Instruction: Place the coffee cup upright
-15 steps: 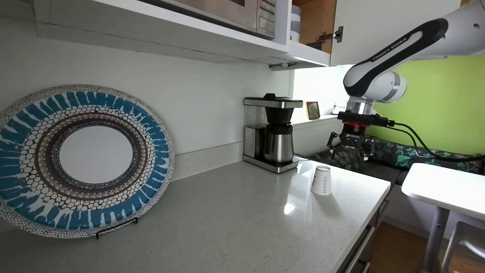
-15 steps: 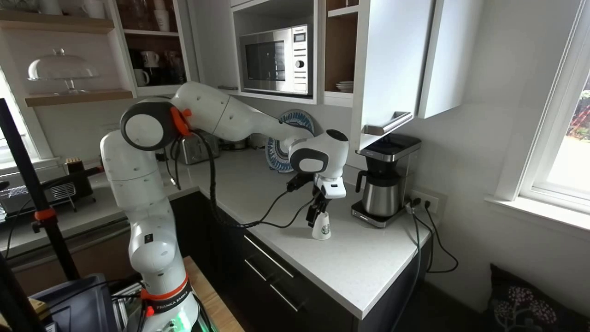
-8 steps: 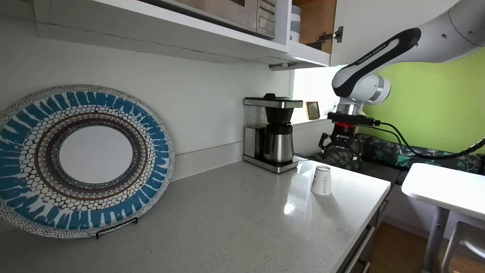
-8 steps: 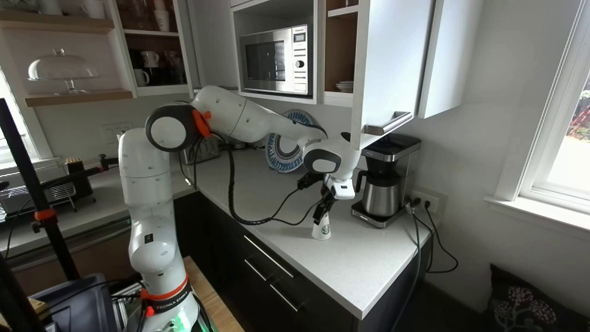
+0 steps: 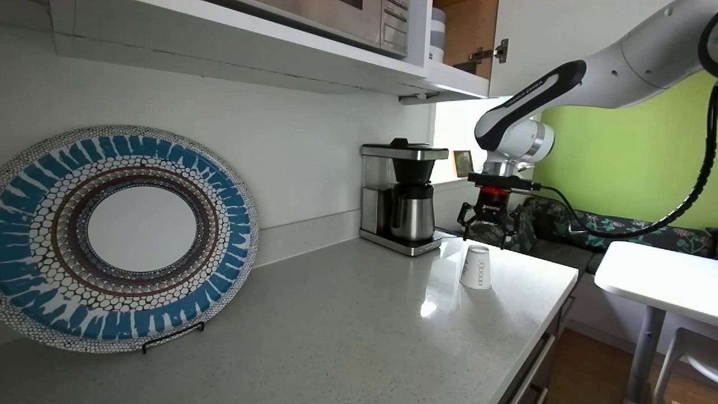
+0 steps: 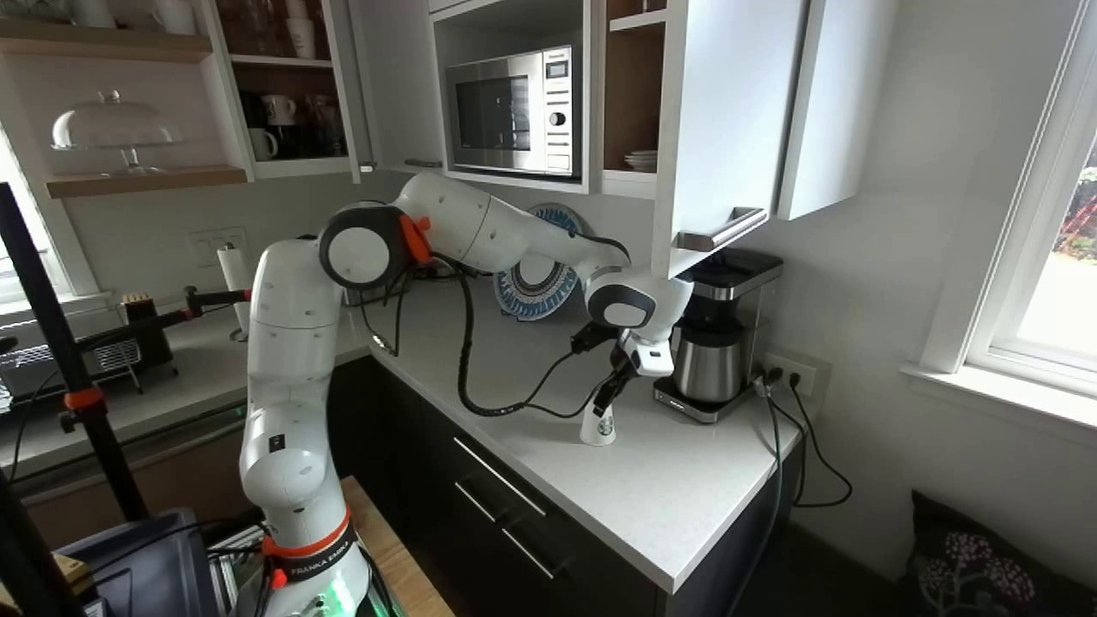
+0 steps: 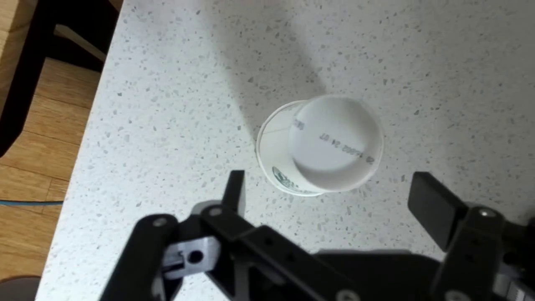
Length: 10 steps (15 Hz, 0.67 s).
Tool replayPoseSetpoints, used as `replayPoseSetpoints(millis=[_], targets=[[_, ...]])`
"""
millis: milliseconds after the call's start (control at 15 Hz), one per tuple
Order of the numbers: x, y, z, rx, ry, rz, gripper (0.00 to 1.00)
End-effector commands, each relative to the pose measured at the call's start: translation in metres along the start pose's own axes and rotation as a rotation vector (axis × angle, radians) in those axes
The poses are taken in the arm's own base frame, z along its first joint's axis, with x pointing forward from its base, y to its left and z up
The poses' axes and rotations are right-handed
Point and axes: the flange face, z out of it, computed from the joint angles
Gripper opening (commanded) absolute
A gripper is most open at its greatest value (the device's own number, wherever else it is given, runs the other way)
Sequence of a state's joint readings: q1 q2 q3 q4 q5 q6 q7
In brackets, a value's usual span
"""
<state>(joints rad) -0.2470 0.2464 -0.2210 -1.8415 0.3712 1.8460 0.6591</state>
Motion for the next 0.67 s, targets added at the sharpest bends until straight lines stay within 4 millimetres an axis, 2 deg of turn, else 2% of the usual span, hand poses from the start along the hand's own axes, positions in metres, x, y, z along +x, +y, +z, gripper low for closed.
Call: replayPoseSetpoints(millis=[0,400,467,600], targets=[[0.007,-0.019,0.009,0.017,-0.058,0.019,1.0],[0.014,-0.033,0.021,0.025,-0.101,0.035,1.0],[0.015,-0.033,0.022,0.014,-0.111,0.038,0.98],[0.016,-0.034,0.023,0.002,-0.125,0.041,0.86]])
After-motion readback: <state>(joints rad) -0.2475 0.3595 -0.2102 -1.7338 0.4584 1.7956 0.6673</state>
